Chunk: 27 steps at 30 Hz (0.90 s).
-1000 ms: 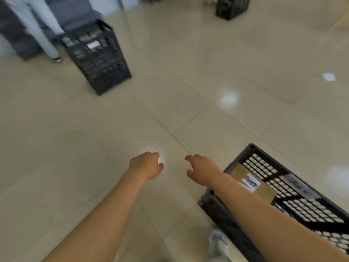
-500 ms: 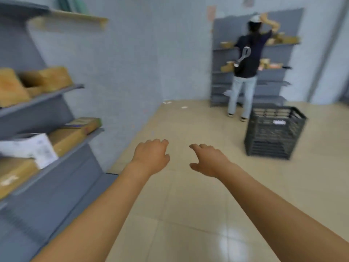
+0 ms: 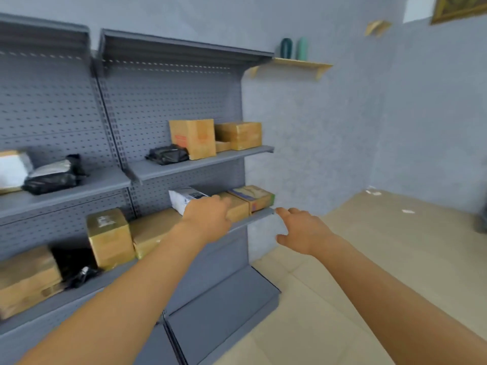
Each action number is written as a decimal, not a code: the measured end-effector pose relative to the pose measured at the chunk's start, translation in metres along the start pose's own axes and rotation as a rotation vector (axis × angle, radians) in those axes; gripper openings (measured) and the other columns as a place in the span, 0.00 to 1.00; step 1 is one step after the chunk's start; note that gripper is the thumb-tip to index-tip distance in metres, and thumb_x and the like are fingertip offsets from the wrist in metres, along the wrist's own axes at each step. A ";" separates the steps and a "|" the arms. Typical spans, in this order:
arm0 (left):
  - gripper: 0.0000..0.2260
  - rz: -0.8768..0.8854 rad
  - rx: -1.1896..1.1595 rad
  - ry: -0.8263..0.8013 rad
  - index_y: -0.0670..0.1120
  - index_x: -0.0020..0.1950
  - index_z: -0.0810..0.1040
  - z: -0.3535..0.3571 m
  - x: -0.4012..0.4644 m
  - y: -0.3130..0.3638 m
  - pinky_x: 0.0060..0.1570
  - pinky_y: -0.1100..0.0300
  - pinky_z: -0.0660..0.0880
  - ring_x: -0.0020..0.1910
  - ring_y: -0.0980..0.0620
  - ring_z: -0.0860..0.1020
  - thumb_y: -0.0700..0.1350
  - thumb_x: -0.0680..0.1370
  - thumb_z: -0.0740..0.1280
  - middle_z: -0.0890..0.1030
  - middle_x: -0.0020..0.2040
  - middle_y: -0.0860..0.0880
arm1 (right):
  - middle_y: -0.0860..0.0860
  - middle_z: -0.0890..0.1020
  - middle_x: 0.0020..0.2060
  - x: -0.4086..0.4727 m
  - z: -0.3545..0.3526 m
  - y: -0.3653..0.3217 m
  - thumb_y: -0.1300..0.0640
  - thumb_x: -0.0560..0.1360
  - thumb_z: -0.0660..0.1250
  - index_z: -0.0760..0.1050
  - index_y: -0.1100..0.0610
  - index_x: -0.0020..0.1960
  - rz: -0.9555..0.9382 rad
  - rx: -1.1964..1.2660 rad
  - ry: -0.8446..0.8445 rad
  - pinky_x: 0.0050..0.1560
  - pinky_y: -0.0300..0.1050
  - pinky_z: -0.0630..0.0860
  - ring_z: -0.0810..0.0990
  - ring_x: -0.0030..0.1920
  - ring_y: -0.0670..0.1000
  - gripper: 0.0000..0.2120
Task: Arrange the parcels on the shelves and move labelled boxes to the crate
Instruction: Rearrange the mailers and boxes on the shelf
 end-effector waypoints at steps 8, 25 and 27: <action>0.19 -0.237 0.022 0.004 0.49 0.72 0.67 0.014 0.059 -0.120 0.53 0.49 0.75 0.59 0.43 0.77 0.51 0.81 0.58 0.76 0.62 0.45 | 0.56 0.71 0.70 0.159 0.003 -0.073 0.47 0.76 0.65 0.59 0.52 0.77 -0.243 0.028 -0.004 0.63 0.53 0.73 0.71 0.68 0.59 0.32; 0.22 -0.444 -0.108 0.034 0.47 0.74 0.67 0.071 0.251 -0.374 0.55 0.48 0.77 0.63 0.41 0.75 0.54 0.82 0.58 0.73 0.68 0.44 | 0.56 0.69 0.70 0.465 -0.006 -0.208 0.49 0.79 0.64 0.60 0.54 0.77 -0.389 0.060 0.101 0.63 0.57 0.73 0.69 0.68 0.59 0.29; 0.21 -0.480 -0.182 0.018 0.46 0.70 0.71 0.086 0.274 -0.398 0.56 0.48 0.77 0.60 0.42 0.76 0.56 0.82 0.57 0.75 0.65 0.44 | 0.55 0.68 0.70 0.495 -0.004 -0.219 0.48 0.79 0.63 0.59 0.53 0.77 -0.382 0.073 0.115 0.61 0.57 0.75 0.69 0.68 0.59 0.29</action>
Point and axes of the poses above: each hand's wrist, its own x-axis towards the middle knuckle, its own z-axis out of the palm, y = z × x, the point moved 9 cm from there along x, towards the middle knuckle
